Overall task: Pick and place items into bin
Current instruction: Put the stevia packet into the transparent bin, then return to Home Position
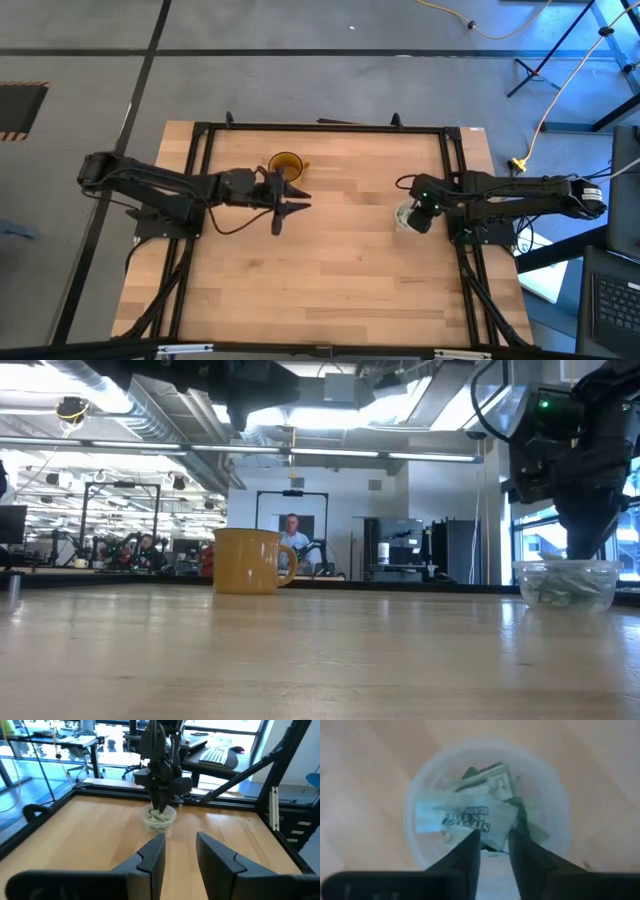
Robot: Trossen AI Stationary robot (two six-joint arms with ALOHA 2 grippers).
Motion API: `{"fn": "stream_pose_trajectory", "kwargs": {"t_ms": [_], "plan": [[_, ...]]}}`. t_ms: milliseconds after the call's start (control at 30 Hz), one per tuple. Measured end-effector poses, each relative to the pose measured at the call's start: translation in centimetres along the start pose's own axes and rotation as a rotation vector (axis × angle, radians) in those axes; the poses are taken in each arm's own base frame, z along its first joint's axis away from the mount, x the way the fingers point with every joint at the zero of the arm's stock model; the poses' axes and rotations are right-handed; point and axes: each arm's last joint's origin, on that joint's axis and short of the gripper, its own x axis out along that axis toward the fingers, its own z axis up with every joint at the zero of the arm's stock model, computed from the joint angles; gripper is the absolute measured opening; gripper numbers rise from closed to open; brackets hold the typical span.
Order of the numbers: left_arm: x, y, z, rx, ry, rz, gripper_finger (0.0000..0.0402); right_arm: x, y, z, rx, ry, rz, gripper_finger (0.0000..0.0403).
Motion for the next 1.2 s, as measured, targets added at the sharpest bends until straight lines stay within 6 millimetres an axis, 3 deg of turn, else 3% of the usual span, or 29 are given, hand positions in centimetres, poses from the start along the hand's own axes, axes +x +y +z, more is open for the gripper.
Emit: {"fn": "stream_pose_trajectory", "kwargs": {"t_ms": [133,333,733,900,1200], "plan": [[-1.2,0.7,0.5,0.015,0.023,0.028,0.0104,-0.4,0.0,0.3,0.021,-0.097,-0.039,0.0127],[-4.0,1.9,1.0,-0.001,-0.031,0.081,0.0104,-3.0,0.3,0.9,-0.015,-0.293,-0.003,0.0137],[-10.7,4.3,-4.0,-0.061,-0.273,0.194,0.0104,-6.9,1.0,1.5,-0.195,-0.8,0.2,0.0138],[-12.3,4.9,-5.7,-0.097,-0.328,0.224,0.0104,-7.4,0.7,0.9,-0.261,-0.938,0.226,0.0138],[-14.0,5.2,-6.8,-0.093,-0.423,0.262,0.0104,-5.8,-0.8,-1.2,-0.254,-1.075,0.232,0.0138]]}}
